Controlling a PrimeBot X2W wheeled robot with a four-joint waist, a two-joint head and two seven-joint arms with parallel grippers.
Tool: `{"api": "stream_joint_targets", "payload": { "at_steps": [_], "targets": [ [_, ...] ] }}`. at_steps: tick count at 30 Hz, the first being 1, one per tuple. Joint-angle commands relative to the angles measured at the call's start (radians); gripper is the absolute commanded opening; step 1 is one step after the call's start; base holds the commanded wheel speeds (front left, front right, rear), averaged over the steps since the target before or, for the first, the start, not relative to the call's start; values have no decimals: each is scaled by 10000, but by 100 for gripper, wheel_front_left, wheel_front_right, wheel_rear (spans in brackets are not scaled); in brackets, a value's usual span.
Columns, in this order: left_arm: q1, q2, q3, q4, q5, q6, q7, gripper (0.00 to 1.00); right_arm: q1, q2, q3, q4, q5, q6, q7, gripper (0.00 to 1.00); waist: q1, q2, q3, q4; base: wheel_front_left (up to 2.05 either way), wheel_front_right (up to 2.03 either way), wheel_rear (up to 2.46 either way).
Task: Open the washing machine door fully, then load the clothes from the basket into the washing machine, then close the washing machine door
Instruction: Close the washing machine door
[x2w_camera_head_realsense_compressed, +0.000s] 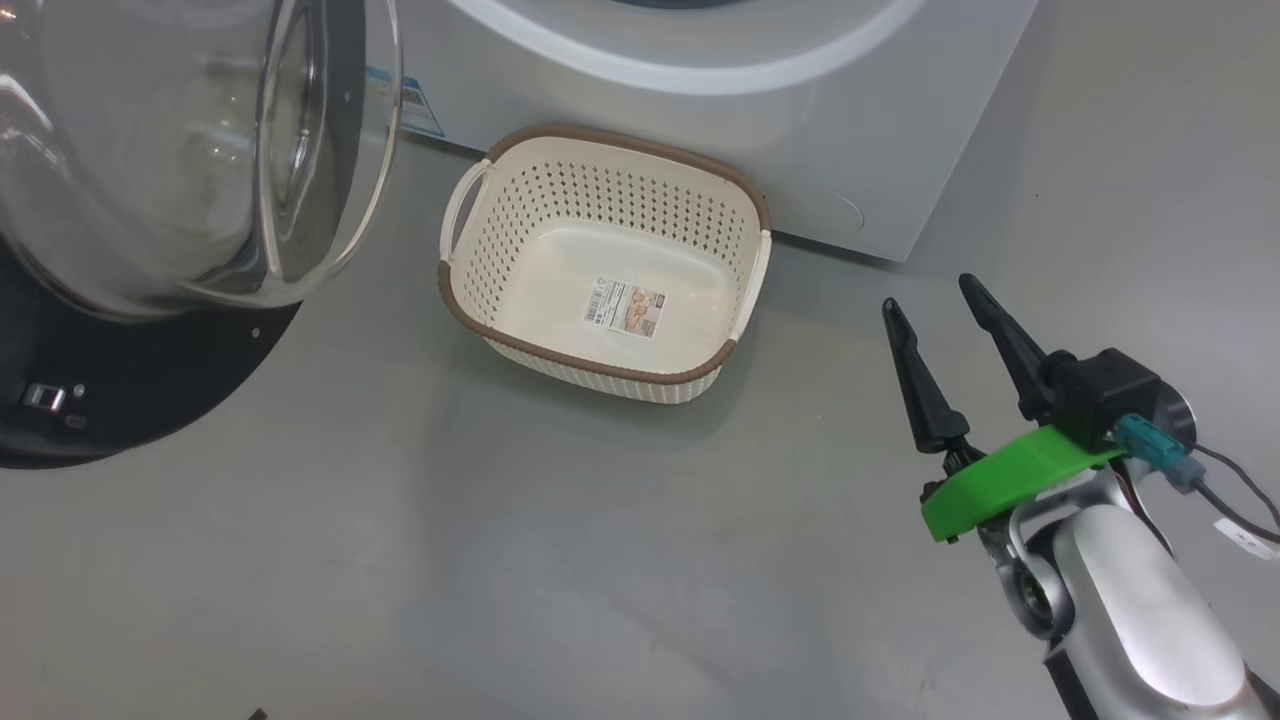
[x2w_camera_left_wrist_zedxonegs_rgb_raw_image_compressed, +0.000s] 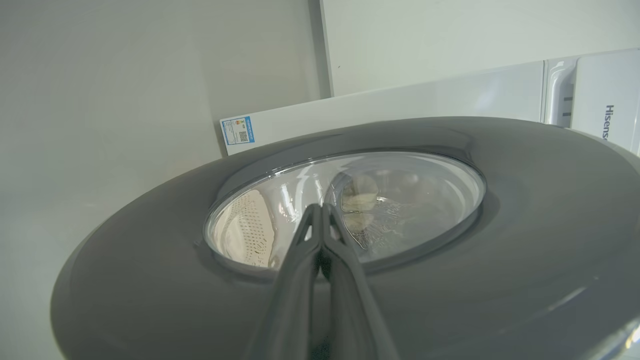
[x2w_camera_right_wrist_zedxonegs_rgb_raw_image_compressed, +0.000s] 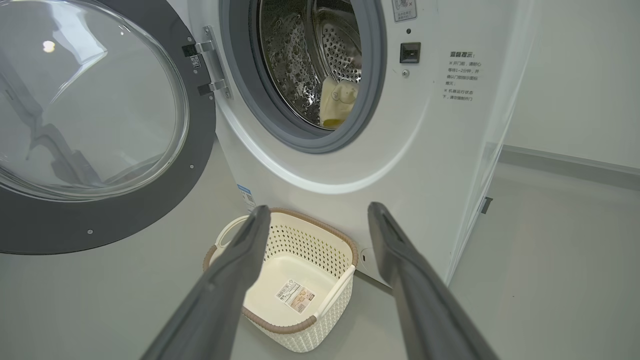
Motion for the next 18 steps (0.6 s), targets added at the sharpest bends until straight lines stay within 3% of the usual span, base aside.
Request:
{"api": "stream_joint_targets", "payload": {
  "at_steps": [1,18],
  "targets": [
    [56,494,100,-577,-218,-69,278,0,-57,109,196,-226,48,35,-137,100,0,0,-41,-4,0,0,0],
    [964,-374,-482,-3160,-479,252,1474,0,-5,200,181,-38,175,35,-261,100,0,0,-261,-235,0,0,0]
  ]
}}
